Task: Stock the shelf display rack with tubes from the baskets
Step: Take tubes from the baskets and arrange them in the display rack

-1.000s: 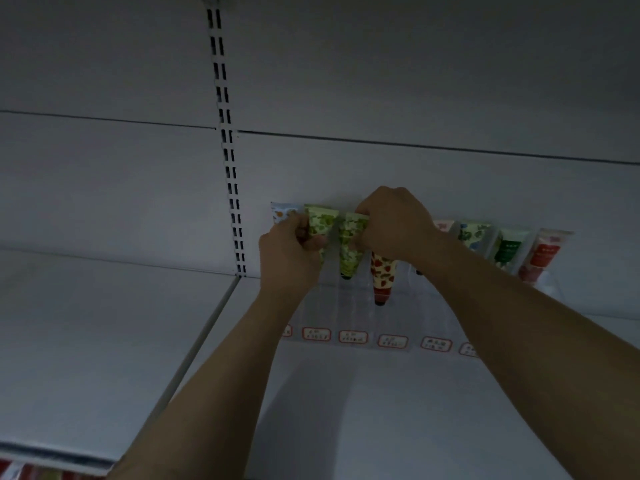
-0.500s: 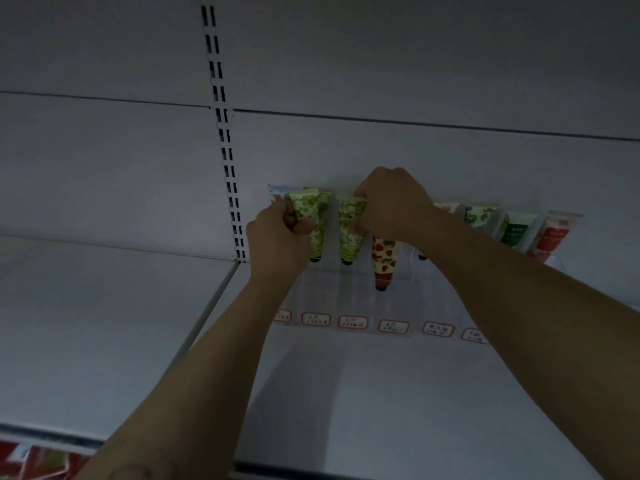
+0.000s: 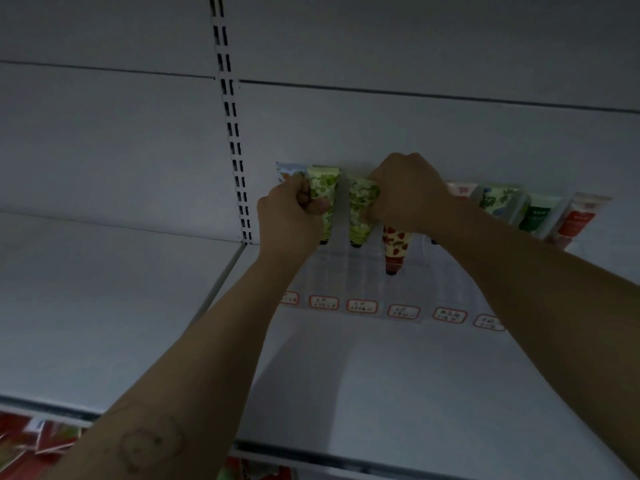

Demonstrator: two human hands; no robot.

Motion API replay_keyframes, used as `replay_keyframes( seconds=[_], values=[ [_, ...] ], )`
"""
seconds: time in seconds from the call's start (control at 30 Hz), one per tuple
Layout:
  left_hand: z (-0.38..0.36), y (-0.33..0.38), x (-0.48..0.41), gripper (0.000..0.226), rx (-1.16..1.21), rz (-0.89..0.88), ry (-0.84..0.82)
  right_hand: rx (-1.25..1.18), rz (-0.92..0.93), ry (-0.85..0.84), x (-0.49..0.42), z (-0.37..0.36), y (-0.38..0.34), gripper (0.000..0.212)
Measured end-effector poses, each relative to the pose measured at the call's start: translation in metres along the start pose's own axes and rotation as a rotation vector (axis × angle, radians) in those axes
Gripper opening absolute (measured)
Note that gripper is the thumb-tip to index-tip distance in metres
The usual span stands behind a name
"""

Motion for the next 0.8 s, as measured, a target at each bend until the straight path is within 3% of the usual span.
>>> replay_keyframes(
  seconds=[0.33,0.43,0.5,0.6,0.63,0.73,0.8],
  values=[
    [-0.003,-0.001,0.000,0.023,0.048,0.020,-0.043,0.015,0.027,-0.128,-0.003,-0.004,-0.007,0.040],
    [-0.002,0.000,0.002,0.023,0.057,0.014,-0.035,0.009,0.028,-0.097,0.002,0.013,-0.011,0.025],
    [-0.001,0.000,0.004,0.024,0.058,0.009,-0.032,-0.002,0.019,0.076,0.015,0.045,-0.015,0.022],
    [0.002,0.003,0.006,0.027,0.071,-0.030,-0.030,-0.224,-0.084,0.501,0.071,0.085,-0.030,0.014],
    [0.003,0.003,0.006,0.027,0.074,-0.027,-0.026,-0.314,-0.126,0.524,0.087,0.075,-0.039,0.008],
    [0.003,0.002,0.008,0.031,0.110,-0.014,-0.023,-0.557,-0.261,0.292,0.100,-0.002,-0.056,0.012],
    [0.001,0.002,0.009,0.032,0.127,-0.009,-0.047,-0.571,-0.400,0.276,0.097,-0.031,-0.044,0.025]
  ],
)
Point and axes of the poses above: each hand's wrist, its own x-axis away from the middle knuckle, its own z-axis out of the back of the hand, y = z × x, the point moved 9 cm from there along -x, towards the middle knuckle, and after that the axes turned 7 degrees about z, right-handed, at the moved point
